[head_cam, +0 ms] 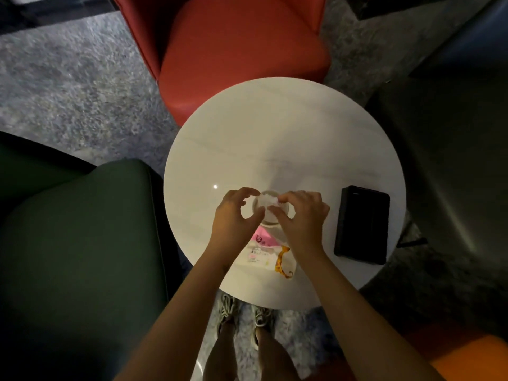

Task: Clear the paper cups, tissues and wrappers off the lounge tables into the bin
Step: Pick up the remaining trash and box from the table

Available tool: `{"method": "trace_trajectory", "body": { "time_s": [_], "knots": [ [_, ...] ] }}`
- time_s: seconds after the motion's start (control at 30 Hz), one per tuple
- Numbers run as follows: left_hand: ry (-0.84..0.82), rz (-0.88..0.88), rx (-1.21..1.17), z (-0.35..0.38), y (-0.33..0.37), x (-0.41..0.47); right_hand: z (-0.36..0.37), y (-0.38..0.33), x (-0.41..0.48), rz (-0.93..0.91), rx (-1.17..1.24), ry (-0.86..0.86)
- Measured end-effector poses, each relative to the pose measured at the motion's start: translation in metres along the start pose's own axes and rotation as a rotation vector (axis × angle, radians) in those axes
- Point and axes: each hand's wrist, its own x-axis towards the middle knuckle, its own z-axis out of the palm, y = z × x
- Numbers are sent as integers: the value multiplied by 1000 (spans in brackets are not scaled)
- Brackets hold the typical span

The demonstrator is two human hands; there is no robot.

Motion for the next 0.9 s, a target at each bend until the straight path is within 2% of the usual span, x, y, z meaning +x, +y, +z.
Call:
{"method": "trace_trajectory", "body": {
  "time_s": [0.1,0.23,0.43,0.7,0.8,0.9],
  "knots": [
    [8,-44,-66,10,-5,8,7,3,4,51,-46,50],
    [4,-63,-128,20,-11,14,20,11,9,172,-45,14],
    [39,-115,-135,31,-21,22,24,10,16,324,164,-107],
    [65,-119,-77,42,-27,32,32,11,23,355,129,-142],
    [86,-136,-83,44,-27,33,29,10,20,280,171,-104],
    [79,-143,-88,44,-26,33,18,12,7,-2,54,5]
  ]
}}
